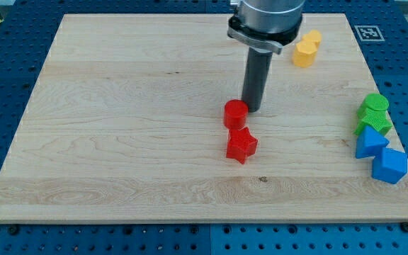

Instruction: Slide the red star to the bottom left of the red circle

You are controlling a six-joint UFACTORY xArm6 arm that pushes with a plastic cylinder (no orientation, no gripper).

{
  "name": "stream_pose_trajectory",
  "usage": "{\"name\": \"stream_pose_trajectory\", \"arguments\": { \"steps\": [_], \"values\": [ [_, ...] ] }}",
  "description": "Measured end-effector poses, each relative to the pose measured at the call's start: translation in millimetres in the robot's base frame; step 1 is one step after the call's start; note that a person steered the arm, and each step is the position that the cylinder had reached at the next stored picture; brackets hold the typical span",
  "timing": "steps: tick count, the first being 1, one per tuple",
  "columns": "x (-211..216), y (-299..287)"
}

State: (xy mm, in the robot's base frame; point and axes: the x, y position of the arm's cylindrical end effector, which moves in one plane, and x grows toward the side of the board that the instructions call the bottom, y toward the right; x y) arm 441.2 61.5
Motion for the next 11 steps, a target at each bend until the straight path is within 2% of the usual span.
{"name": "stream_pose_trajectory", "arguments": {
  "steps": [1,3,5,10,11],
  "values": [
    [0.0,-20.5],
    [8.3,32.0],
    [40.3,22.3],
    [83.9,17.2],
    [106.9,-0.5]
  ]
}}
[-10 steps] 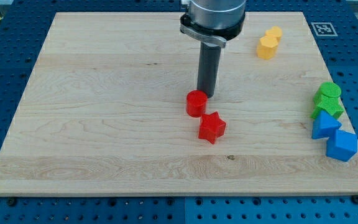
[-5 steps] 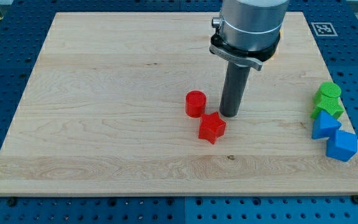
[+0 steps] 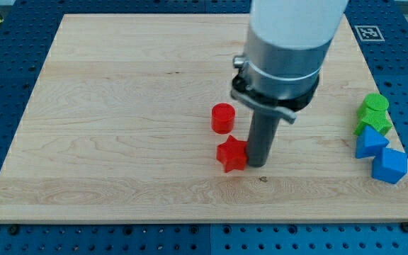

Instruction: Slide the red star to the bottom left of the red circle

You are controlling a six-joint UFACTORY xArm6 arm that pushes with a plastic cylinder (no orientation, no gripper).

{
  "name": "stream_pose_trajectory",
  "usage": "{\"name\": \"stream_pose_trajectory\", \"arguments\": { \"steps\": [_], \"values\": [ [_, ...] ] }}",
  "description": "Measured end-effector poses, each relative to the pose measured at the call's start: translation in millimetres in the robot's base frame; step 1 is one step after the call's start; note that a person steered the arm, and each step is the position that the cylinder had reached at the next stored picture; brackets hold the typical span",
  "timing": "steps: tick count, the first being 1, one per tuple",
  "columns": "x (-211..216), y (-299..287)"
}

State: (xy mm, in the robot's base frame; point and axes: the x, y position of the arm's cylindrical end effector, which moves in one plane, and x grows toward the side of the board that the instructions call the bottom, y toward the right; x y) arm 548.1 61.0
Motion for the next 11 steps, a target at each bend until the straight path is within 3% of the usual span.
{"name": "stream_pose_trajectory", "arguments": {
  "steps": [3,5,7,9,11],
  "values": [
    [37.5,-13.7],
    [10.8,-18.6],
    [21.5,-51.8],
    [-1.8,-52.0],
    [32.6,-43.9]
  ]
}}
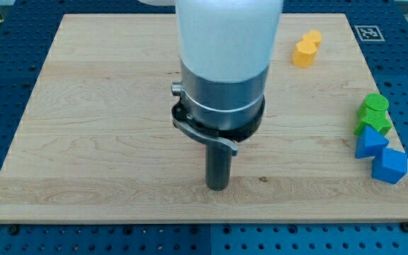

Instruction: Slide the red star to the bottom left of the red circle

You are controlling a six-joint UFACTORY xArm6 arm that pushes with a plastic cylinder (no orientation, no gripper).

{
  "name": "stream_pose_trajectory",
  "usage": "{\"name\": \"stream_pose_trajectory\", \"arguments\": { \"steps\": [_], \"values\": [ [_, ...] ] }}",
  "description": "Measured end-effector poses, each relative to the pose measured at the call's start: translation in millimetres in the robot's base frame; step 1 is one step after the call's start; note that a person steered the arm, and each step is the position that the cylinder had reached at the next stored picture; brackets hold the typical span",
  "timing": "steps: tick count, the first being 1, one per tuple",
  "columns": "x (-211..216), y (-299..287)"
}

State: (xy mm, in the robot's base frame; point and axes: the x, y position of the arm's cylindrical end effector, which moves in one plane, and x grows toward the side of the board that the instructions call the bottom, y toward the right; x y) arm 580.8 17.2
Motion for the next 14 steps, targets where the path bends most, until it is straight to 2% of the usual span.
{"name": "stream_pose_trajectory", "arguments": {
  "steps": [1,2,3,5,7,8,9,11,12,14],
  "values": [
    [0.0,39.3],
    [-7.9,42.8],
    [-39.0,26.9],
    [-57.4,14.6],
    [-19.7,-9.5],
    [-14.3,-48.7],
    [-20.6,-55.6],
    [-28.6,-36.3],
    [-48.0,-24.3],
    [-48.2,16.6]
  ]
}}
